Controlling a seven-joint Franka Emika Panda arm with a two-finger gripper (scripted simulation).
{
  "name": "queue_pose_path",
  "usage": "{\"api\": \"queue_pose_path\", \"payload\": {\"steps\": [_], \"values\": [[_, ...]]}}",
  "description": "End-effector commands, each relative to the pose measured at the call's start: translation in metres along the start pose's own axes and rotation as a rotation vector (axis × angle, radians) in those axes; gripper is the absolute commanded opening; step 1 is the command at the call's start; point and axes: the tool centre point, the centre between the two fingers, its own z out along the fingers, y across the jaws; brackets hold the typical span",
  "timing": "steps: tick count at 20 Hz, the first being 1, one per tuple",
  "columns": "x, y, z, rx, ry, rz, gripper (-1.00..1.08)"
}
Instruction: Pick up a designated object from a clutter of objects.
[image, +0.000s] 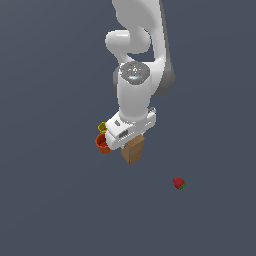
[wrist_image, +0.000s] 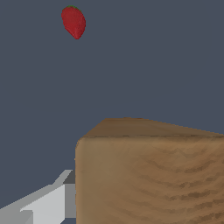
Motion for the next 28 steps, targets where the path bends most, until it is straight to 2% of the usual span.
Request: {"api": "queue_pose_path", "payload": {"steps": [1,20,28], "values": [[-0.008,0.013,-0.021,-0.005,0.009,0.001,-1.0],[-0.109,0.132,-0.194,-0.005,0.009,0.0,-1.0],[-0.134,0.165,-0.24,-0.006,0.008,0.0,-1.0]]}}
